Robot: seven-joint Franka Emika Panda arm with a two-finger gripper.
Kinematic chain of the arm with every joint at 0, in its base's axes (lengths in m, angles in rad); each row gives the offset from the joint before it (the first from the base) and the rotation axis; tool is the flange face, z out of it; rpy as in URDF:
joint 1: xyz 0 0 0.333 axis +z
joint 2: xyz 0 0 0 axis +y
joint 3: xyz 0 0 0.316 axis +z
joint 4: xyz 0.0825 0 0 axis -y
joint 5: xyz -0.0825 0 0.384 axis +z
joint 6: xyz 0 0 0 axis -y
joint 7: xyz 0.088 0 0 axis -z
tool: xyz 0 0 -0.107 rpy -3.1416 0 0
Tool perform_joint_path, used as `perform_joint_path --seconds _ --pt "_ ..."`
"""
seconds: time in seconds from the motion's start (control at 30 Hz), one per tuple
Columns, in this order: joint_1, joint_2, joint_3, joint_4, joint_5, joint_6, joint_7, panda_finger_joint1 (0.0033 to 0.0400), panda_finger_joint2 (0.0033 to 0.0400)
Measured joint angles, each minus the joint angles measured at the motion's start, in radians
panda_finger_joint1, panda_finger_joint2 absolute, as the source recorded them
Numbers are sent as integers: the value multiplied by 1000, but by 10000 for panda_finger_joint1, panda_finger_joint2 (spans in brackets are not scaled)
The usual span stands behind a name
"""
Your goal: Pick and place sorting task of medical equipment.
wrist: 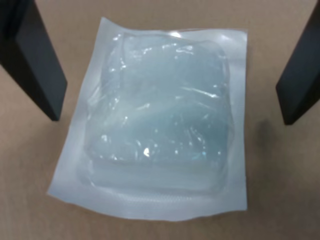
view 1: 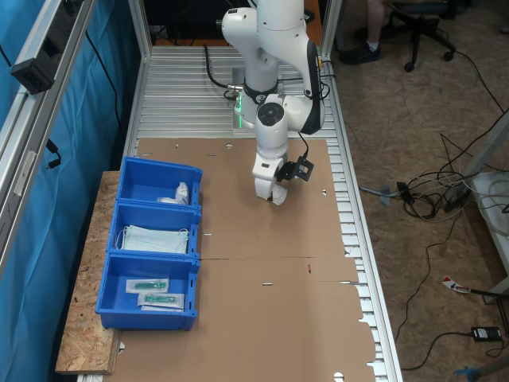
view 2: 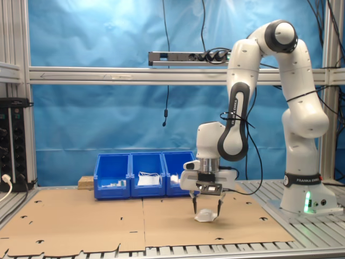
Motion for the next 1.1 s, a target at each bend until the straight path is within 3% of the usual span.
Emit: perform_joint_path --seconds 1.1 --pt "7 32 6 27 2 5 0 399 399"
